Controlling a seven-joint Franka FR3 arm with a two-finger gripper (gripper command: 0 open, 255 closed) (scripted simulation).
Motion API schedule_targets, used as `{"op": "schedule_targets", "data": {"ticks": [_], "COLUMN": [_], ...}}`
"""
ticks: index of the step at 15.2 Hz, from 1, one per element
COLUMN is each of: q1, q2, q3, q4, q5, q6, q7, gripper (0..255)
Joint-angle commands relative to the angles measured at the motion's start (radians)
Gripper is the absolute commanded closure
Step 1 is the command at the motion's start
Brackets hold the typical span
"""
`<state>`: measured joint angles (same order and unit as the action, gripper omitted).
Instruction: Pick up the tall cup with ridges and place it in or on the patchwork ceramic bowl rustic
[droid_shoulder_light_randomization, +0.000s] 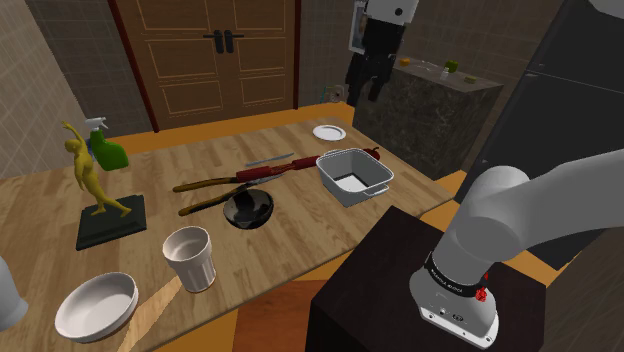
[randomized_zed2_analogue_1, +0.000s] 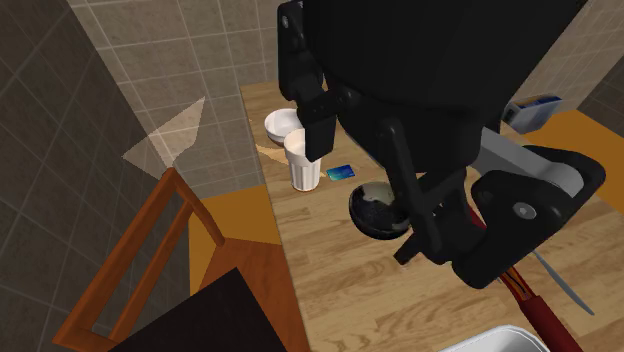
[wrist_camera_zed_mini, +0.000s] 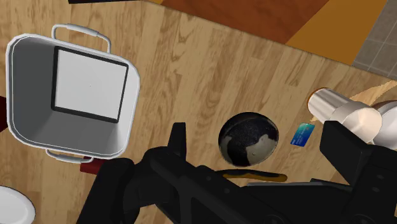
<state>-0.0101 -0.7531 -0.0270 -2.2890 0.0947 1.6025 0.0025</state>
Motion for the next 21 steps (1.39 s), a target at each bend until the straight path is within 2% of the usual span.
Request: {"op": "schedule_targets", "data": {"ticks": [1, 11, 21], "q1": [0.0, 0.052, 0.088], "q2": [0.0, 0.146, 0.425], "q3": [0.0, 0.147, 0.293], "q4": [0.0, -0.129, -0.12], "q5": [0.0, 0.084, 0.109], "q6": [0.0, 0.306, 0.61], "q7": [0.0, 0.126, 0.262], "gripper": [0, 0, 0]}}
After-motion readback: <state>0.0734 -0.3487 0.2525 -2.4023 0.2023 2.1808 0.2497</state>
